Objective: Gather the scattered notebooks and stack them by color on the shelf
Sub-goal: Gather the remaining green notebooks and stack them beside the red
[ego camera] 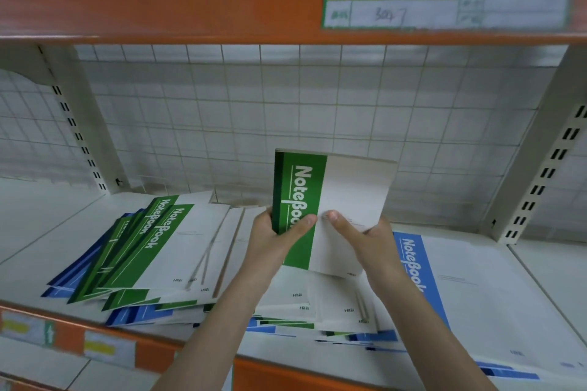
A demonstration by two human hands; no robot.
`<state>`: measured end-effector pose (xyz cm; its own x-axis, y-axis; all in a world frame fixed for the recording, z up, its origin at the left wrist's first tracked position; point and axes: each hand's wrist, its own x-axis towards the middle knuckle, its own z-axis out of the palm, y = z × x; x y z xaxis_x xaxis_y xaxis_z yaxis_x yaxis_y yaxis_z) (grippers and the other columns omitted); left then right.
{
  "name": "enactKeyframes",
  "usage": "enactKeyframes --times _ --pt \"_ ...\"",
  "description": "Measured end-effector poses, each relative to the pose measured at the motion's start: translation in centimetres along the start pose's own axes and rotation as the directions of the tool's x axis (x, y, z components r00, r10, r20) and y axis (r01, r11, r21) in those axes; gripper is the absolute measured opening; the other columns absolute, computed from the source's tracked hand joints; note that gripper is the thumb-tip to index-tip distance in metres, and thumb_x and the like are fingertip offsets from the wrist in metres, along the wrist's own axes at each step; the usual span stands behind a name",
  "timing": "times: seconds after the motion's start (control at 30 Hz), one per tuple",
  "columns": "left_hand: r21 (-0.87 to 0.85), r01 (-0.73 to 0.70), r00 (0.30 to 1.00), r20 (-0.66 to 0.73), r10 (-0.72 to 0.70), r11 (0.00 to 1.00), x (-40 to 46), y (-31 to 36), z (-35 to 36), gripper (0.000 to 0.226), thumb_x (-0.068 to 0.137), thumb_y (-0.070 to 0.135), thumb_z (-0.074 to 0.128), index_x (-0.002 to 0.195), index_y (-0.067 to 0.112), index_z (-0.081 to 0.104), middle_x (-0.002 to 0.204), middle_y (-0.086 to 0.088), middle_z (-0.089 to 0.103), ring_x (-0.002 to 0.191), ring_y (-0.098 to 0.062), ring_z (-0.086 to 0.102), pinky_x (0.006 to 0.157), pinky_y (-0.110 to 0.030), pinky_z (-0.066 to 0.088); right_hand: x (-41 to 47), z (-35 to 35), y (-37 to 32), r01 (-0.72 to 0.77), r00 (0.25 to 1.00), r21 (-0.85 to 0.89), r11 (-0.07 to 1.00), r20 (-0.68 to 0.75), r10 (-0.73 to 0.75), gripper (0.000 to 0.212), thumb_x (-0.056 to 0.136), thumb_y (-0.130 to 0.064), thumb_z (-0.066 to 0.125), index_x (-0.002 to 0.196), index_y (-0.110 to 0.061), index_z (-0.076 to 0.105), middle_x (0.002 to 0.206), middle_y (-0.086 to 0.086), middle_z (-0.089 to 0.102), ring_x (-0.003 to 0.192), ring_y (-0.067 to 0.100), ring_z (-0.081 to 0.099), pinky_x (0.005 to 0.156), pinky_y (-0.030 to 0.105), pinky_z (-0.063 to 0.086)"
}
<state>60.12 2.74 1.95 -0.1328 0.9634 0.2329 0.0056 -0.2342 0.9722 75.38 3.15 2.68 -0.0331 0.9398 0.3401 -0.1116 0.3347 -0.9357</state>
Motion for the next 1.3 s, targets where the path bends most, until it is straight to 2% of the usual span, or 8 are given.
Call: enactKeyframes --times 0.17,0.43,0.57,0.7,0.83,1.0,1.1,1.3 --pt "-0.002 -0.015 1.0 0.026 0.015 1.0 -0.1 0.1 -0.2 0.037 0.063 0.045 0.075 0.095 0.029 0.067 0.088 0.012 0.073 0.082 -0.004 0.069 0.062 -0.012 0.051 0.0 -0.1 0.0 0.022 1.0 -0.033 0.999 0.001 -0.022 0.009 0.069 -0.039 0.073 0.078 -0.038 0.074 0.087 -0.018 0.073 0.082 -0.004 0.068 0.064 0.004 0.047" --pt "0.073 -0.08 0.997 0.005 0.079 0.994 -0.6 -1.4 -0.2 0.034 0.073 0.033 0.071 0.104 0.018 0.065 0.094 0.004 0.073 0.087 -0.01 0.069 0.068 -0.019 0.054 -1.0 -0.3 1.7 -0.046 0.998 -0.11 0.993 0.031 0.05 0.013 0.077 -0.034 0.068 0.09 -0.039 0.065 0.085 -0.034 0.068 0.085 -0.015 0.062 0.065 0.001 0.044" --pt "0.179 -0.144 0.989 0.011 0.145 0.973 -0.8 -0.9 0.0 0.042 0.074 0.042 0.066 0.107 0.015 0.064 0.097 0.004 0.071 0.086 -0.005 0.068 0.071 -0.02 0.054 -1.0 -0.8 0.8 -0.114 0.993 -0.126 0.985 0.001 0.115 0.005 0.082 -0.031 0.07 0.085 -0.034 0.068 0.079 -0.029 0.069 0.075 -0.013 0.064 0.056 0.001 0.043" --pt "0.13 0.041 0.999 0.029 -0.045 0.991 -1.6 -0.6 0.3 0.021 0.091 0.041 0.053 0.108 0.03 0.058 0.099 0.014 0.067 0.08 0.012 0.063 0.059 -0.004 0.045 -1.4 -1.9 0.1 -0.321 0.947 -0.098 0.942 -0.058 0.317 0.02 0.09 -0.045 0.058 0.098 -0.027 0.061 0.085 -0.016 0.07 0.077 0.004 0.066 0.06 0.019 0.049" --pt "0.117 0.236 0.968 0.059 -0.244 0.965 -2.5 -0.7 1.1 0.01 0.094 0.045 0.049 0.095 0.04 0.058 0.09 0.023 0.064 0.071 0.014 0.06 0.05 -0.004 0.042 -2.3 -3.5 0.4 -0.343 0.937 -0.234 0.91 -0.157 0.313 0.015 0.101 -0.032 0.036 0.113 -0.027 0.044 0.095 -0.011 0.052 0.09 0.012 0.05 0.078 0.031 0.04" --pt "0.207 0.278 0.953 0.06 -0.296 0.938 -3.3 -0.4 3.5 0.037 0.099 0.047 0.034 0.127 0.028 0.05 0.1 0.028 0.054 0.086 0.009 0.05 0.078 -0.016 0.042 -4.2 -5.8 0.2 -0.379 0.919 -0.252 0.89 -0.214 0.331 0.013 0.101 -0.021 0.035 0.094 -0.019 0.047 0.085 -0.006 0.049 0.077 0.01 0.045 0.069 0.027 0.035" --pt "0.235 0.312 0.935 0.097 -0.342 0.921 -3.4 0.0 5.9 0.031 0.103 0.037 0.028 0.128 0.027 0.045 0.125 0.009 0.054 0.112 -0.013 0.054 0.104 -0.036 0.039 -5.1 -8.0 -0.2 -0.444 0.881 -0.206 0.872 -0.275 0.384 0.016 0.1 -0.02 0.038 0.085 -0.016 0.044 0.078 -0.002 0.046 0.068 0.012 0.042 0.057 0.025 0.031" --pt "0.198 0.343 0.907 0.183 -0.378 0.918 -5.0 0.3 12.5 0.024 0.104 0.03 0.032 0.097 0.025 0.055 0.1 0.002 0.066 0.091 -0.015 0.064 0.078 -0.031 0.051 -7.4 -14.2 -1.9 -0.462 0.845 -0.216 0.86 -0.403 0.352 0.017 0.099 -0.019 0.038 0.083 -0.015 0.039 0.075 0.0 0.04 0.064 0.012 0.037 0.054 0.024 0.028"
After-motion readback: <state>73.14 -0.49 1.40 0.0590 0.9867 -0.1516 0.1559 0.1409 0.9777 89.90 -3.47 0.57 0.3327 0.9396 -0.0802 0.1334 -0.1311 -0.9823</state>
